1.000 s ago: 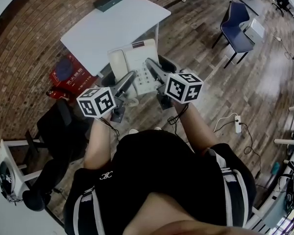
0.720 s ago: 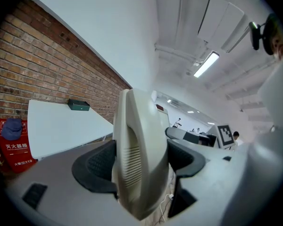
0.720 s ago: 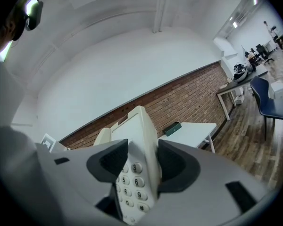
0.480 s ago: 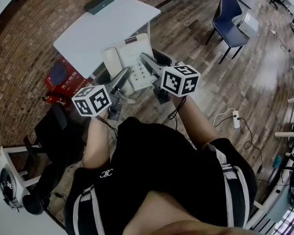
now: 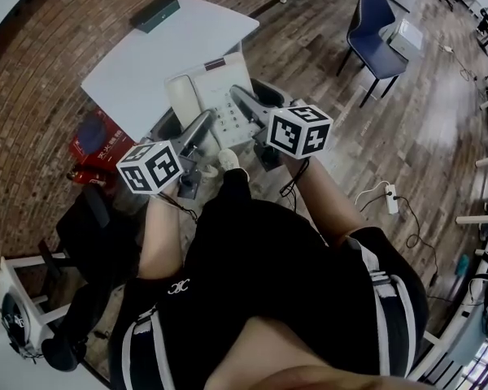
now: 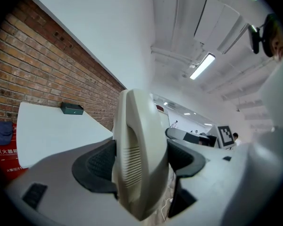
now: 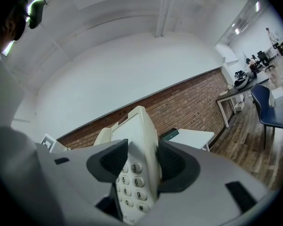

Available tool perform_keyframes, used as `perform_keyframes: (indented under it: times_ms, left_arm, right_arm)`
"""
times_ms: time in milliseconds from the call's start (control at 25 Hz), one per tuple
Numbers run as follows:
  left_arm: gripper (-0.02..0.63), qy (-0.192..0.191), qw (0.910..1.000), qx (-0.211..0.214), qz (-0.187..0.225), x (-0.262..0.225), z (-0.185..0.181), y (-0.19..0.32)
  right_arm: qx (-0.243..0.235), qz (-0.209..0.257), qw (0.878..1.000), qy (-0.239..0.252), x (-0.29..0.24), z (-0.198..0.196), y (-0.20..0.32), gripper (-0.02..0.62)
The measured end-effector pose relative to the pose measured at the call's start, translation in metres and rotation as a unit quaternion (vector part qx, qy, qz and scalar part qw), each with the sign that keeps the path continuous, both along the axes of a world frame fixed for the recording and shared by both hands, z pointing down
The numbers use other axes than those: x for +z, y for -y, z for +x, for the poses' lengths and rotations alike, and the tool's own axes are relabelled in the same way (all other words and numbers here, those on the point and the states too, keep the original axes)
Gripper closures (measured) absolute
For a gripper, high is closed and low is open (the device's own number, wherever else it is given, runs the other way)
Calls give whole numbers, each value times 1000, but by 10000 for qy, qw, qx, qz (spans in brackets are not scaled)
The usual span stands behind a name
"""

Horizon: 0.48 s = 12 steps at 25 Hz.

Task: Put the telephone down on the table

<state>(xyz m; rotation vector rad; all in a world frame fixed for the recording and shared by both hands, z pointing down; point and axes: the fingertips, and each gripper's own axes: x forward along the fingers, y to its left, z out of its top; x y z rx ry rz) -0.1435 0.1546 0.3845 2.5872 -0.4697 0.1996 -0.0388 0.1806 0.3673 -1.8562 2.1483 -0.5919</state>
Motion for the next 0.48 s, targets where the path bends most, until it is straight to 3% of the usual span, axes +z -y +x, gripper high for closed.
perform_keyframes:
  times_ms: [480]
  left_arm:
    - [264, -64, 9999, 36, -90, 22, 50, 82]
  right_arm:
    - [6, -71, 9999, -83, 19, 49, 82, 411]
